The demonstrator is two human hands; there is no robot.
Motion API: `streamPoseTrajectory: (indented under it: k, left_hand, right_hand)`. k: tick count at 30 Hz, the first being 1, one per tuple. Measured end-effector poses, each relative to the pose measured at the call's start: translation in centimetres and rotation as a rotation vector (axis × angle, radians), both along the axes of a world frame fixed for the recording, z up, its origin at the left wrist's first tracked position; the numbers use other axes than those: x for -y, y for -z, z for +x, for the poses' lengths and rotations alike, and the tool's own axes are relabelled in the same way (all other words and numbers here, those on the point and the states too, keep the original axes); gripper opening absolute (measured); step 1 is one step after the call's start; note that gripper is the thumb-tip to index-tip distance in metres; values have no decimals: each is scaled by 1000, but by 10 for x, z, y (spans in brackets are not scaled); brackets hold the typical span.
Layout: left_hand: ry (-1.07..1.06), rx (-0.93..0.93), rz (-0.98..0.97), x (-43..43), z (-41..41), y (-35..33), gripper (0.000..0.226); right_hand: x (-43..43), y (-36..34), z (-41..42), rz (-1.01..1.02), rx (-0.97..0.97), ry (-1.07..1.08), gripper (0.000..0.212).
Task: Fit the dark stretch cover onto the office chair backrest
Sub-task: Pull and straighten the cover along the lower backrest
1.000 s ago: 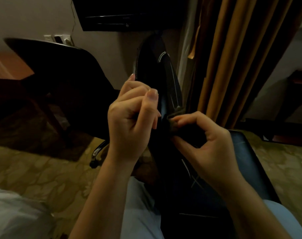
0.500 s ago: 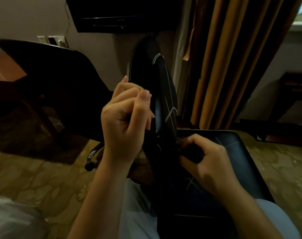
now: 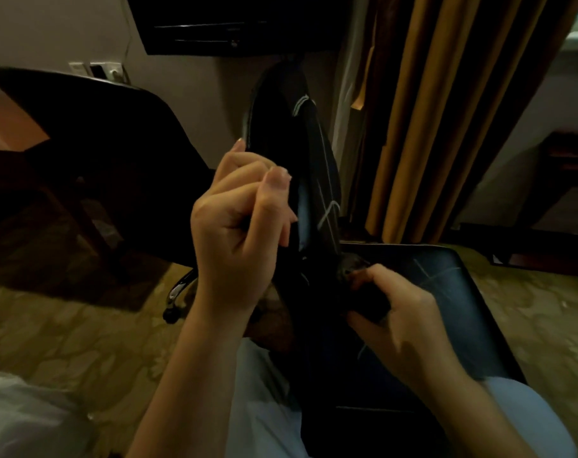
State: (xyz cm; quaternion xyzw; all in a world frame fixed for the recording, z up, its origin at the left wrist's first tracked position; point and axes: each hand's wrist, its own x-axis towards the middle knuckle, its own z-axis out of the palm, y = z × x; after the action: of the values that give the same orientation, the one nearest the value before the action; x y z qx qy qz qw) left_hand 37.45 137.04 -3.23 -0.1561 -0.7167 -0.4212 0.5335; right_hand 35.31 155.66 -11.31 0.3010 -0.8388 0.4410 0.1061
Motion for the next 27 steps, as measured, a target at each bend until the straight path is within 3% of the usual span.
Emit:
streamPoseTrajectory:
  k: [3,8,13,20,27]
  left_hand:
    - [-19,-7,10,-2,0,1,51]
    - [-20,14,-34,0,2,0,52]
    - [3,14,-61,4,3,-2,51]
    - [11,-9,5,-1,-1,1,52]
    - [0,-7,-26,0,1,-1,51]
  right_hand:
    - [-3,-4,0,-39,22,-1,30]
    - [21,-44,5,-363,-80,-96,29]
    - [34,-30,5,-329,-85,-80,39]
    - [9,20,5,-264,121,69,51]
    - [17,-17,2,-338,39,-27,36]
